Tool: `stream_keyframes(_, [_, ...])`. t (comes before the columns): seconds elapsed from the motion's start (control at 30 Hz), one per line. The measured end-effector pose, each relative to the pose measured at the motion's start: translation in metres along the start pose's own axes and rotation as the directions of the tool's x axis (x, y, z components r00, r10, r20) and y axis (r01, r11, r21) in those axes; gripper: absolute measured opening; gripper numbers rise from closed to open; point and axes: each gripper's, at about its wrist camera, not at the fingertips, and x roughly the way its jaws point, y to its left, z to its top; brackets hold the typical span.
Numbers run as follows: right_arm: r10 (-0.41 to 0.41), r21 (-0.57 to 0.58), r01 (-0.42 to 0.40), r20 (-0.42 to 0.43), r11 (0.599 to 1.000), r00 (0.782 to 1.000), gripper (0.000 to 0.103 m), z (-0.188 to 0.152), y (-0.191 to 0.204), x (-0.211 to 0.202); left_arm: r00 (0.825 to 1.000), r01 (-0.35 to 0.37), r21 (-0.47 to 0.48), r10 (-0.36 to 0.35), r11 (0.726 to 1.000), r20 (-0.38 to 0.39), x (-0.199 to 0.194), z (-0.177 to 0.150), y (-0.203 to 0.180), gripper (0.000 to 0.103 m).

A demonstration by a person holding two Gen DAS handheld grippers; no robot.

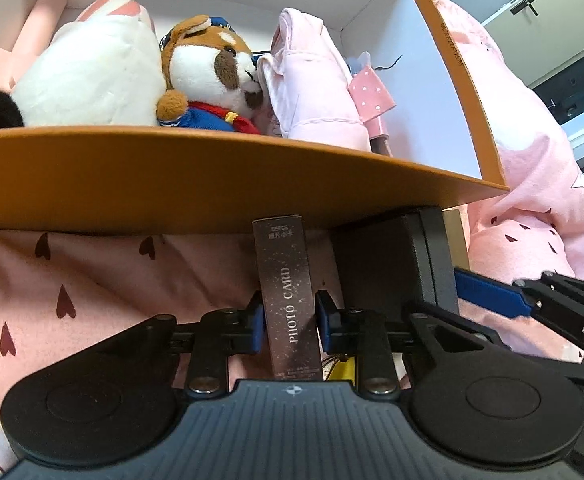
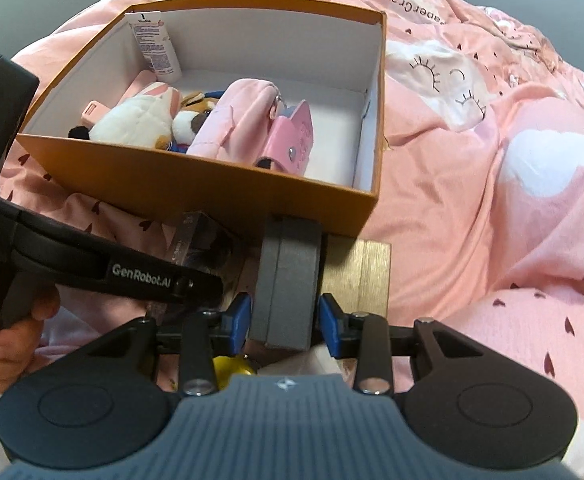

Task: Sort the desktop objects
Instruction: 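Lift the PHOTO CARD box with the left gripper while the right gripper lifts the black box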

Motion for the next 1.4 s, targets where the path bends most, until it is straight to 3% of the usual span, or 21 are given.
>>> stream_keyframes(0.3, [0.010,-0.036,-0.010,0.016,0.999,1.000,0.037,0.005,0.001,-0.004,1.000,0.010,0.005,-0.010,1.000,-0.008,-0.019,-0.001,0.009,0.026])
stream_keyframes(0.53, [0.072,-0.054,-0.071,0.022,0.996,0.997,0.036,0.012,-0.003,-0.028,1.000,0.004,0.056,-0.002,0.998,-0.027,-0.040,-0.001,-0.016,0.026])
stream_keyframes(0.7, [0.133,-0.044,-0.131,0.048,0.990,0.990,0.036,0.021,-0.009,-0.053,1.000,-0.011,0.072,0.011,0.997,0.009,-0.075,0.005,-0.024,0.026])
stream_keyframes(0.93, [0.181,-0.050,-0.176,0.110,0.983,0.977,0.036,0.033,-0.014,-0.089,0.998,0.050,0.063,-0.053,0.997,0.041,-0.112,0.016,-0.033,0.025])
stream_keyframes(1.1, [0.217,-0.041,-0.213,0.163,0.976,0.962,0.036,0.042,-0.022,-0.111,0.993,0.063,0.075,-0.070,0.995,0.099,-0.117,0.023,-0.052,0.025])
stream_keyframes(1.4, [0.158,-0.010,-0.162,0.280,0.987,0.947,0.036,0.063,-0.039,-0.129,0.978,0.088,0.084,-0.102,0.993,0.182,-0.129,0.049,-0.058,0.025])
